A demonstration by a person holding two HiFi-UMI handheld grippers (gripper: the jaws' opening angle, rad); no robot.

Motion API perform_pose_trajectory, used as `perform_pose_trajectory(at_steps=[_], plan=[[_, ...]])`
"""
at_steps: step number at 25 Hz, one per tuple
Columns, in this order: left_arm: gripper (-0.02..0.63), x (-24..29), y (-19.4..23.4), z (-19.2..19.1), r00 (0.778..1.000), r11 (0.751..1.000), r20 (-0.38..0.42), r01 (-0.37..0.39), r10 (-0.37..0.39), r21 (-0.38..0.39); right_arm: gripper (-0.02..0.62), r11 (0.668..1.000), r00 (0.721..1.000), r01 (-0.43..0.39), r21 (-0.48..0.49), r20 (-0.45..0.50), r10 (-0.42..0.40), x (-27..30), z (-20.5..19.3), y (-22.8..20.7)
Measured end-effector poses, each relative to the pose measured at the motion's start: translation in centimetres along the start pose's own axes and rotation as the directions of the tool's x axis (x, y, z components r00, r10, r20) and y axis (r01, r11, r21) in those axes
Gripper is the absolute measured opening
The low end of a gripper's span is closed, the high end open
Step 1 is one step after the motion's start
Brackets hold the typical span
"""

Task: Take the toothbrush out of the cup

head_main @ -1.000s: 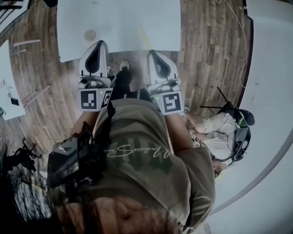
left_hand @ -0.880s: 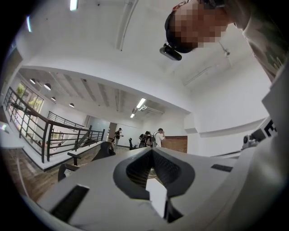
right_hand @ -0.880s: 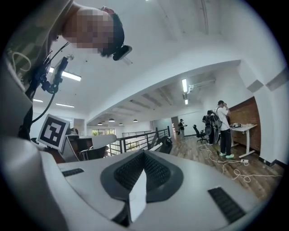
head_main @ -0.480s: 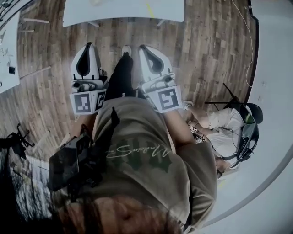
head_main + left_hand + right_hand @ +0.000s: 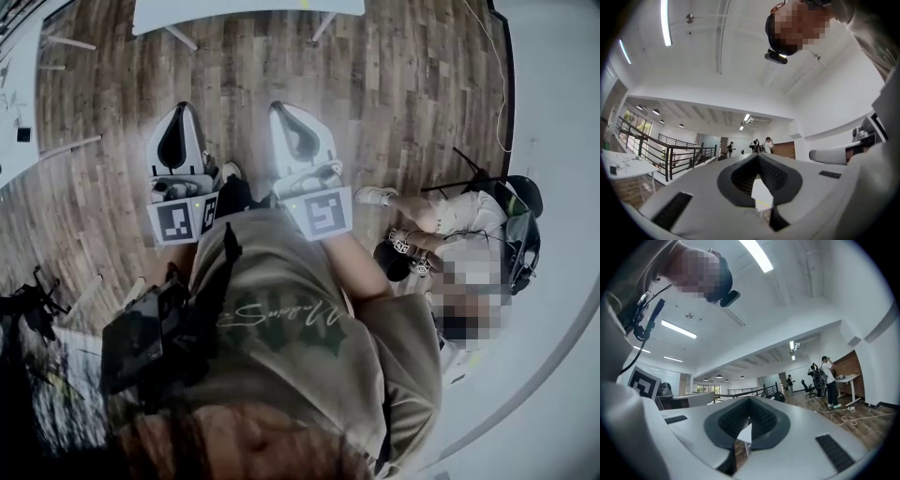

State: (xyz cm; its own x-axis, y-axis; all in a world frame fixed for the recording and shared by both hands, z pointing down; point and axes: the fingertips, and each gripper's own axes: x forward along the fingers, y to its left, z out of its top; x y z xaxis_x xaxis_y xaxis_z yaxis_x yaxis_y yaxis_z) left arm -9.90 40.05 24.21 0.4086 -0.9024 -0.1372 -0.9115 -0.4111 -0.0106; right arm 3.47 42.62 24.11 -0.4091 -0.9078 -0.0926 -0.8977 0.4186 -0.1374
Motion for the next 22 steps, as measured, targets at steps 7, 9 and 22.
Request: perform_pose_trajectory(at_steps=[7,9,22], plan=[[0.011,-4.3,1.7,1.4,0.998,0.997,0.021,0.065,-0.064,-0.038,-0.017,0.998,0.998,0.046,-0.043,0.033,-0.045,-0.7,0.6,5.7],[0.011,-5.0,2.2,1.7,0.997,0.997,0.027,0.067,-0.066,-0.032,-0.017,0.996,0.998,0.049,-0.073,0.041,-0.046,-0.9,0.9,6.6],[0.011,-6.1,3.8,2.5,0.998,0.996,0.031,0.062,-0.060,-0.067,-0.017,0.993,0.999,0.018,-0.113,0.034,-0.014,0.0,1.8,9.6]])
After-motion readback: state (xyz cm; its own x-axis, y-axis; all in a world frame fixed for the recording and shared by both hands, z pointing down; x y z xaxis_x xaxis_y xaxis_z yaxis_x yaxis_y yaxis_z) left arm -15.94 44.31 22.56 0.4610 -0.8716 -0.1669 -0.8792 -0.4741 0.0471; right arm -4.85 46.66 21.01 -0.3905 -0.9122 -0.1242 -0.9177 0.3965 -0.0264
